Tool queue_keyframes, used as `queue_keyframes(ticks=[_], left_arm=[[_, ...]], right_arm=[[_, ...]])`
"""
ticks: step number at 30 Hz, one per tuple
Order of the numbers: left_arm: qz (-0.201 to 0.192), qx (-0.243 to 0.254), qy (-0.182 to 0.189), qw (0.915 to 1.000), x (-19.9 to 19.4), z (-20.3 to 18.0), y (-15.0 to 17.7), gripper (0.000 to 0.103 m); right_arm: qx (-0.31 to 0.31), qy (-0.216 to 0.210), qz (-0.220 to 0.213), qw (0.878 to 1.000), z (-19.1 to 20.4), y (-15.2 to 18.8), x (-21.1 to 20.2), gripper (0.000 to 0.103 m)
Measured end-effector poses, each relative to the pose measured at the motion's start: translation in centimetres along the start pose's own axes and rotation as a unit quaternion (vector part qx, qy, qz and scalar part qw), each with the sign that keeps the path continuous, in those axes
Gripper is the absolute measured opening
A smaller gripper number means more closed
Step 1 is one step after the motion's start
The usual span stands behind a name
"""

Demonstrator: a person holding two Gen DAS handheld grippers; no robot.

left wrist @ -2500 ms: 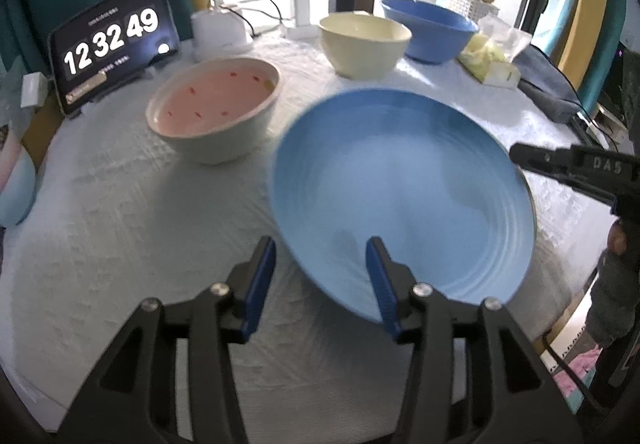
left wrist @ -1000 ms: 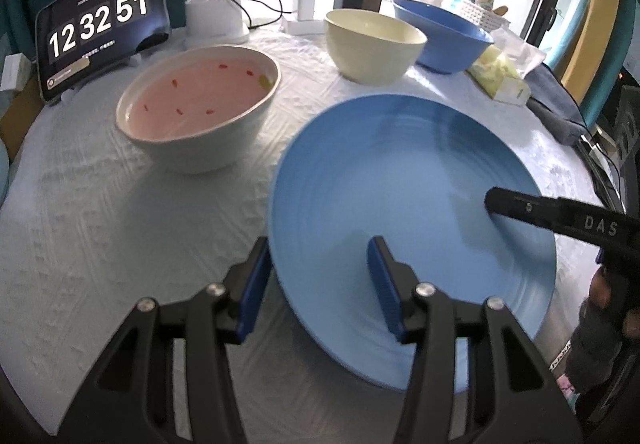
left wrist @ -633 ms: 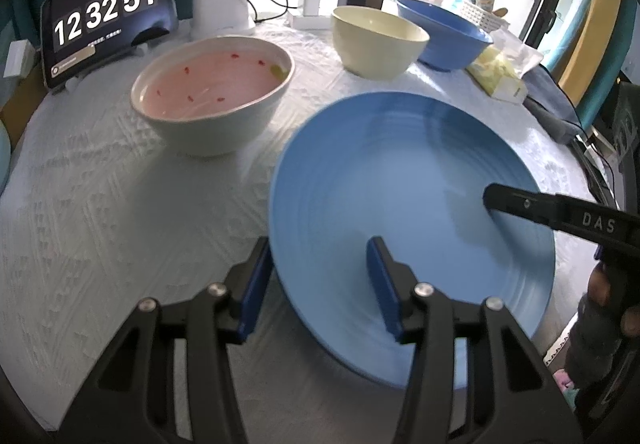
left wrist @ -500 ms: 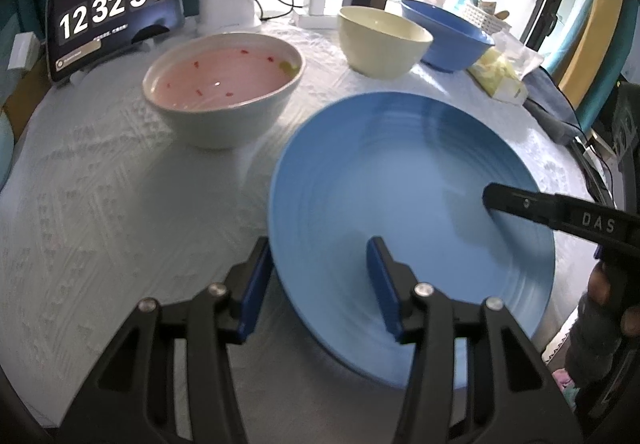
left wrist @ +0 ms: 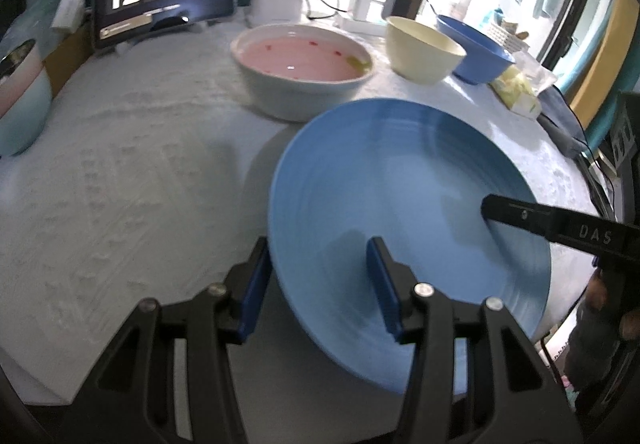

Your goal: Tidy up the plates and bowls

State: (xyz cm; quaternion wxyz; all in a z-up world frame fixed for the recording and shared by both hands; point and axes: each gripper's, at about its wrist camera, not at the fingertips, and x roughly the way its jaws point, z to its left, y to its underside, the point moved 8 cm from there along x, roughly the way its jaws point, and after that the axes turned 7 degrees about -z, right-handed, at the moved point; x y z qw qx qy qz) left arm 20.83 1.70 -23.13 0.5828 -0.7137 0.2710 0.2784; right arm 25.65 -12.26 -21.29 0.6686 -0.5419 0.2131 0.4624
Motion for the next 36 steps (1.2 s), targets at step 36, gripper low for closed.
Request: queue_keyframes(ticks=[36], left_arm=[[-0.036,-0.066,-0.084,0.9936,1.3,14.2,-5.0,0.049]], right_arm=[[-0.065,-0.056,0.027,0.996,13.1,-2.7,8.7,0.039]])
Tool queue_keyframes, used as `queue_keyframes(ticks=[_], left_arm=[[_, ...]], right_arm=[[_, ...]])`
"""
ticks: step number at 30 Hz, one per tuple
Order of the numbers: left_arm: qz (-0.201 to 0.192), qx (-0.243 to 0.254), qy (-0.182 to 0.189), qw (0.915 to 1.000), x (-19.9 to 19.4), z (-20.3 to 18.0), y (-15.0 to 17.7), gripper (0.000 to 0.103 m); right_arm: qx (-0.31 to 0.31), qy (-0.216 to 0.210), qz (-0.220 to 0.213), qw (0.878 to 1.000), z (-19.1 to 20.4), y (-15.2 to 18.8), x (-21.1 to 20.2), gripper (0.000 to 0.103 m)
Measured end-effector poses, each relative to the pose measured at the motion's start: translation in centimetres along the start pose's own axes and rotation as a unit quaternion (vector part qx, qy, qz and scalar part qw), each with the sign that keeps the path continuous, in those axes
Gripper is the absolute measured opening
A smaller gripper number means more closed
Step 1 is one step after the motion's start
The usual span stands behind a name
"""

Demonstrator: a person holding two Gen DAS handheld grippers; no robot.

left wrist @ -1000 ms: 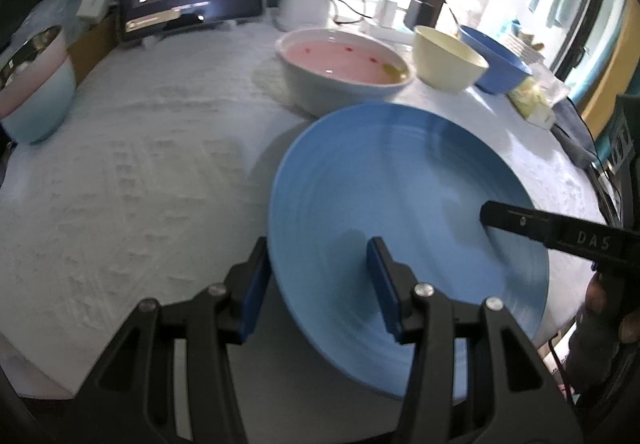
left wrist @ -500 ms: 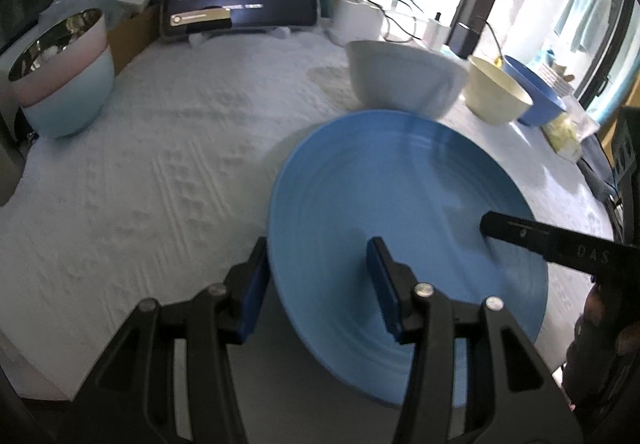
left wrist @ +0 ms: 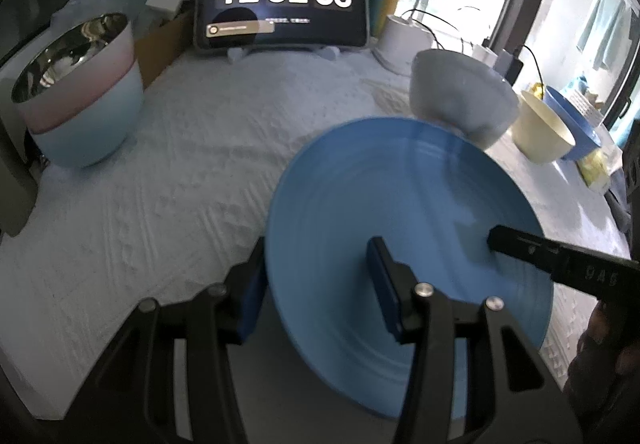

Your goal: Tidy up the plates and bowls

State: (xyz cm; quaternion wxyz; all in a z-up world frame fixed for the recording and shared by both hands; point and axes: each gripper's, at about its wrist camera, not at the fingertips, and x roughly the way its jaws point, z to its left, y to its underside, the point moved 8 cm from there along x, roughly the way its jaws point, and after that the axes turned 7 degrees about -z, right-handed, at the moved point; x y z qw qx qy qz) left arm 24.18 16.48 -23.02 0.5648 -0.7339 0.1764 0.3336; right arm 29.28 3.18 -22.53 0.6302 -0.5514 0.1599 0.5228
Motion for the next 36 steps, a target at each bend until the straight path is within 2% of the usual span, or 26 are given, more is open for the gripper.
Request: queue_keyframes(ticks=[10,24,28,36], left_arm=[[0.001,-0.010,0.008,0.9999,-0.3,0.3,-0.3,0.051],[-0.041,-0.015,-0.029,0.9986,-3.0,0.5,-1.4,0.051],[-0.059,-0.010,-0.026,0.9979,-4.3,-0.6,-1.8,0.051],[-0.066,0.017,-0.003,0.9977,-5.8,-4.4,-1.7,0.051]], right_arm=[[0.017,-0.010,0.005,1.000,0.1,0.0,0.2,0.039],[0.015,-0.011,-0.011,1.000,-0.6,0.3,-2.3,0.039],[0.018,-0.011,-0.017,1.000,-1.1,0.4,-3.3,0.039],[0.031,-0.010,-0.036,0.999,-2.8,0.6,-5.7,0.039]])
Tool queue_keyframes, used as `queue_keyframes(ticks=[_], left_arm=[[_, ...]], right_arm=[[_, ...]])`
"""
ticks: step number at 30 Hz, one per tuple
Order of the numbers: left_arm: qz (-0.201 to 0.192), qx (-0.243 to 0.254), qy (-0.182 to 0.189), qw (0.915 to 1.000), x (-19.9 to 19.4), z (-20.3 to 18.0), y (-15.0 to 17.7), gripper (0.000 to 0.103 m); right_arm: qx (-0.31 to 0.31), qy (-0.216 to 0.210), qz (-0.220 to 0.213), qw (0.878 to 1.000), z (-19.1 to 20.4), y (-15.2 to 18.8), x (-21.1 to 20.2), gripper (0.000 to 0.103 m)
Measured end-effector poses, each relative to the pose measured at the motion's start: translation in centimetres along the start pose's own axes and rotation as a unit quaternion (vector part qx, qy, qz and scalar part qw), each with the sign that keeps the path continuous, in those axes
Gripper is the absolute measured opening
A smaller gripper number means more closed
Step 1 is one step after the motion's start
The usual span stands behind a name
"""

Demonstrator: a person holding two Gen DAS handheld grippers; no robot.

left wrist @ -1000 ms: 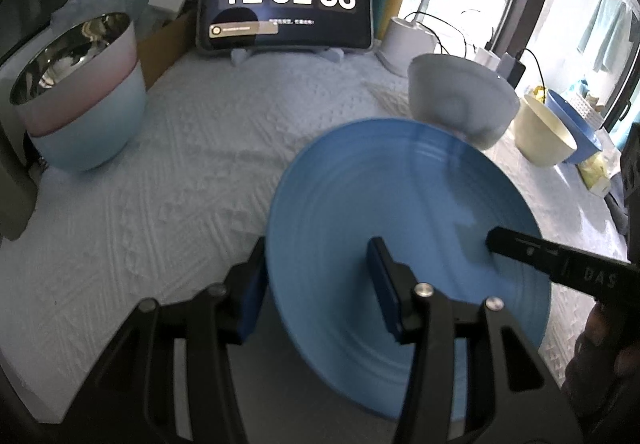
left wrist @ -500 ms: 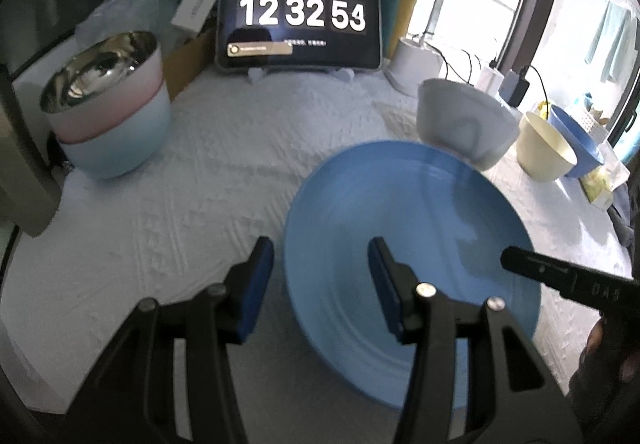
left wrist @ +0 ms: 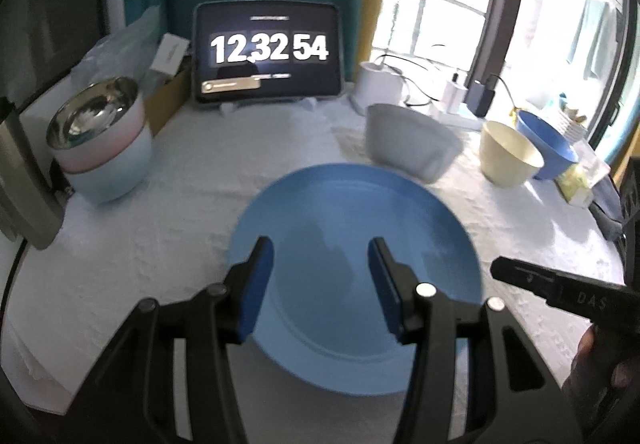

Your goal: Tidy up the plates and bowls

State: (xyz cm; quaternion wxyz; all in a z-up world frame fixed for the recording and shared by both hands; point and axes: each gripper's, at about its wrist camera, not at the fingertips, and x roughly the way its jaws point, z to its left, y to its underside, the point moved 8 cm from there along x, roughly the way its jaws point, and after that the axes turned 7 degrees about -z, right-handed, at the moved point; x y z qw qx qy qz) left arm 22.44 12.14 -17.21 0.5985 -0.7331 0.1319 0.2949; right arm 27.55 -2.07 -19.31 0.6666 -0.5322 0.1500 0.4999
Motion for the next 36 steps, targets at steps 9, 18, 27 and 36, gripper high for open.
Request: queue_keyframes(ticks=[9,18,27,36], left_arm=[[0.000,0.027,0.018,0.9995,-0.9,-4.1,0.0,0.051],[0.001,0.058,0.036,0.9976,-1.3,-8.9,0.2,0.051],[0.011,0.085,0.046,0.9952,-0.8,-12.7,0.7,0.051],[0.011,0.112,0.061,0.9918,-0.4,-16.3,0.6,0.051]], right_arm=[[0.025,-0.001,-0.023,0.999,-2.8,-0.3,-2.6,0.039],[0.051,-0.004,-0.048,0.998,-5.9,-0.5,-5.1,0.039],[0.067,0.027,-0.071,0.995,-10.3,-0.6,-7.1,0.039],[0.065,0.060,-0.095,0.992,-13.6,-1.0,-8.9,0.039]])
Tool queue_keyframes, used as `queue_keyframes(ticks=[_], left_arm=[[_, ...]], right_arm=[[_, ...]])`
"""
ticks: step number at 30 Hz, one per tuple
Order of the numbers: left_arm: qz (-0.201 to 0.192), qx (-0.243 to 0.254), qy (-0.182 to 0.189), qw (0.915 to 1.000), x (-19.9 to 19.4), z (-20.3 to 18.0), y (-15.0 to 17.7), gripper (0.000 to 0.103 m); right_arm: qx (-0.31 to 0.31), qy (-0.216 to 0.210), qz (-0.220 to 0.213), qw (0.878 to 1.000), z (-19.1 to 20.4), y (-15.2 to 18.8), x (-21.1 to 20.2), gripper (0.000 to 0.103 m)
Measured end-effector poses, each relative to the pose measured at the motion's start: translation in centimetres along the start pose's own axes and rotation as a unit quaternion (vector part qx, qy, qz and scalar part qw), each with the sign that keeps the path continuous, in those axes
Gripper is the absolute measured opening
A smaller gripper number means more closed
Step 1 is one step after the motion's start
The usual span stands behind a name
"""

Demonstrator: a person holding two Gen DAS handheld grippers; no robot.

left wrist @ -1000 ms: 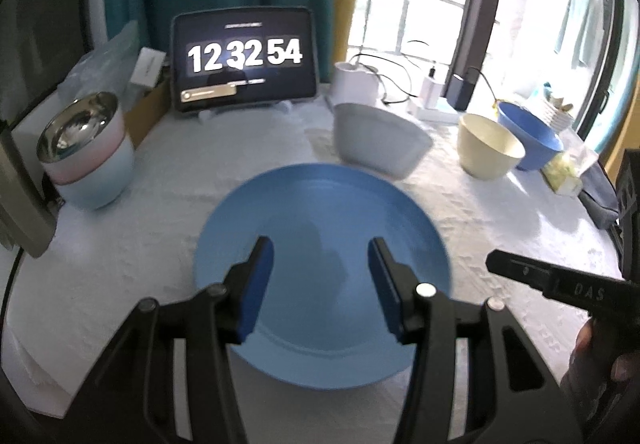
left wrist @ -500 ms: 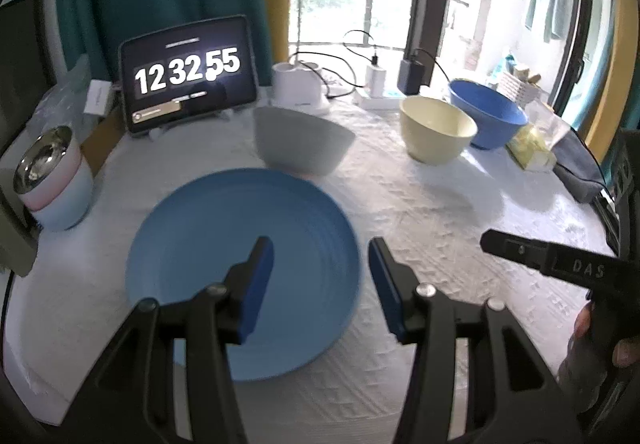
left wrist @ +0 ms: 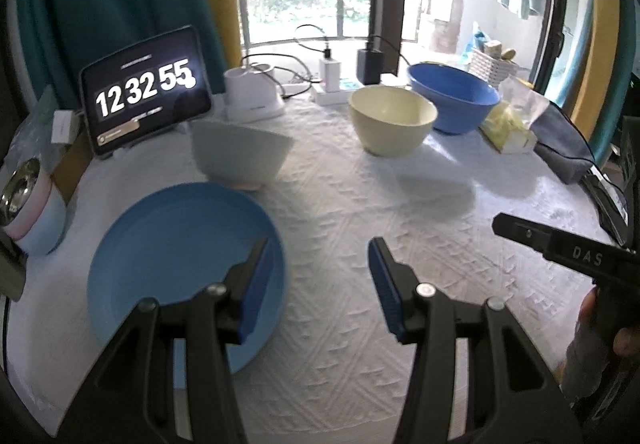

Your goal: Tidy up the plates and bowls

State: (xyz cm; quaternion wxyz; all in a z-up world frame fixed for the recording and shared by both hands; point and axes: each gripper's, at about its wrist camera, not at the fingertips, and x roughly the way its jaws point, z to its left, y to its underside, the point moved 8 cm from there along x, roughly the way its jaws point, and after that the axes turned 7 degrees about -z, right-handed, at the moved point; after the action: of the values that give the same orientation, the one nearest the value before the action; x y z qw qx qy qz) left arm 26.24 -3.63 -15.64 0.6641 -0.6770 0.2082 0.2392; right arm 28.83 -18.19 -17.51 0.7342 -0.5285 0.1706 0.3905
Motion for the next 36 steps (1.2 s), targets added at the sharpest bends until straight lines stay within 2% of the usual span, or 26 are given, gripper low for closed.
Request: queue_keyframes(ticks=[19,36], left_arm=[[-0.018,0.029,0.023,0.9991,2.3,-5.3,-3.8,0.051],[-0.037,0.043,0.043,0.9975,4.5,-8.6,-7.1,0.051]], right_arm=[[0.006,0.029,-0.027,0.999,-5.7,-3.3,-0.8,0.039],[0.010,0.042,-0.046,0.998,-8.6,-6.9,-0.5,0.039]])
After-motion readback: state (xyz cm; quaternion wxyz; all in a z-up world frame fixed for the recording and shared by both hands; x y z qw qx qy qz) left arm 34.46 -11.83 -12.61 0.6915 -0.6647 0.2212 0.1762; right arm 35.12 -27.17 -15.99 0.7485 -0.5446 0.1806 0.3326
